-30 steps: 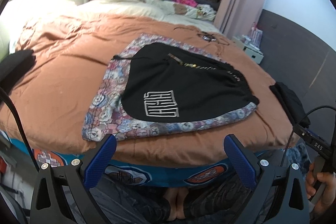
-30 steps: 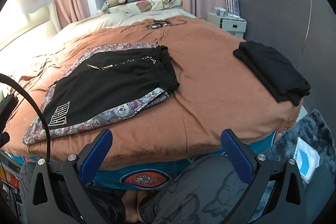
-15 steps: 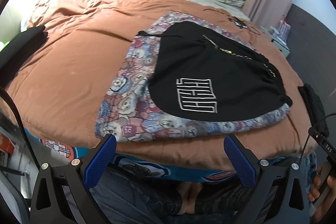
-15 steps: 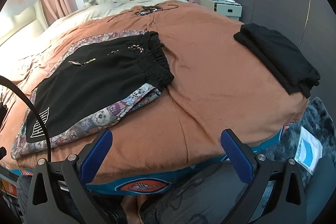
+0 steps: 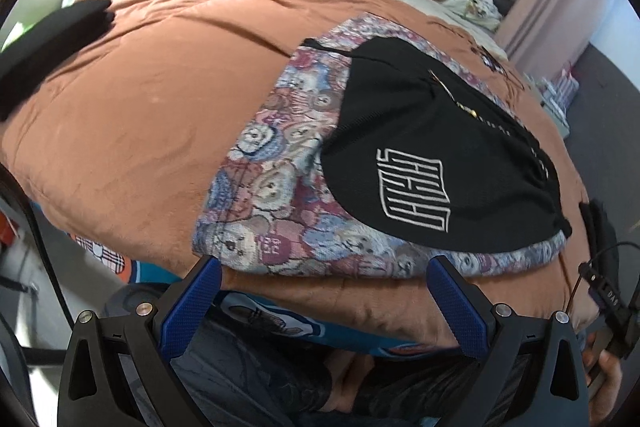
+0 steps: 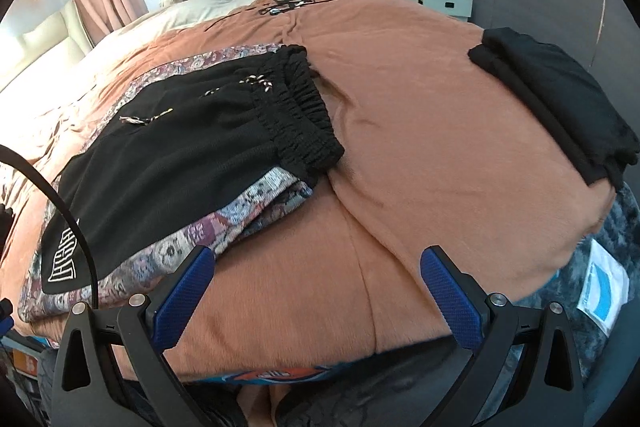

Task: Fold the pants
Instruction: 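Move both tools down toward the black shorts with patterned lining, then grasp the patterned lining edge with the left tool while the right tool grasps the waistband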

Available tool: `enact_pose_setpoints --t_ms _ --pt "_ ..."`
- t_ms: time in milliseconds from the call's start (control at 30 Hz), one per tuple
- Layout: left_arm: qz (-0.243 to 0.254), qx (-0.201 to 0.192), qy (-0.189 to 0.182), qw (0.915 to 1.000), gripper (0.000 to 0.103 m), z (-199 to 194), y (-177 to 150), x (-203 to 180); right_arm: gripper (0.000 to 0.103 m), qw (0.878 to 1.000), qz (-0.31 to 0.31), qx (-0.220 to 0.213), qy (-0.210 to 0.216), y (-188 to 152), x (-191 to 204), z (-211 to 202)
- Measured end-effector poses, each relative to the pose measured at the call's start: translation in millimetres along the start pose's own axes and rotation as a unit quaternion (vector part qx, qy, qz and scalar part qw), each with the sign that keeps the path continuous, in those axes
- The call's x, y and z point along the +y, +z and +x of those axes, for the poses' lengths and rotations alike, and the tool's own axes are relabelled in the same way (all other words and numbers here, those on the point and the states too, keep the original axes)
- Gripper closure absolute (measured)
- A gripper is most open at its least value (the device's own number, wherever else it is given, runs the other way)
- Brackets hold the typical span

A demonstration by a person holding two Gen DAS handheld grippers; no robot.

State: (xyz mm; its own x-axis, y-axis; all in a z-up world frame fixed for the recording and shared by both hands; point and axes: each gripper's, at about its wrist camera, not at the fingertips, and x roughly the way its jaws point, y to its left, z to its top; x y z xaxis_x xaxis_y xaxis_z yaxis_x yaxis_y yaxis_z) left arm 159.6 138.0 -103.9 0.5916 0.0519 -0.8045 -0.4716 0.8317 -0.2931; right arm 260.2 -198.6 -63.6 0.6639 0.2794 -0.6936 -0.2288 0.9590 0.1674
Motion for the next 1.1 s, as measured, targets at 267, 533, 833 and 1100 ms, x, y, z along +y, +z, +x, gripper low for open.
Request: enact_pose_setpoints --t_ms 267,533,833,1100 --pt "-0.079 0.019 -0.011 0.9966 0.021 14 5 29 0.0 0.999 0.013 0.01 0.034 15 -12 23" --pt "-0.159 0.029 -0.042 0.986 0.026 17 -7 59 0.0 0.997 0.043 0.028 0.063 22 -28 42" --pt "-0.225 0.018 -0.089 0.9702 0.036 24 -4 82 0.007 0.992 0.074 0.052 0.087 27 -41 56" --pt "-0.28 -0.006 -0.118 0.9526 0.036 20 -14 94 0.013 0.982 0.126 0.058 0.125 28 -65 56"
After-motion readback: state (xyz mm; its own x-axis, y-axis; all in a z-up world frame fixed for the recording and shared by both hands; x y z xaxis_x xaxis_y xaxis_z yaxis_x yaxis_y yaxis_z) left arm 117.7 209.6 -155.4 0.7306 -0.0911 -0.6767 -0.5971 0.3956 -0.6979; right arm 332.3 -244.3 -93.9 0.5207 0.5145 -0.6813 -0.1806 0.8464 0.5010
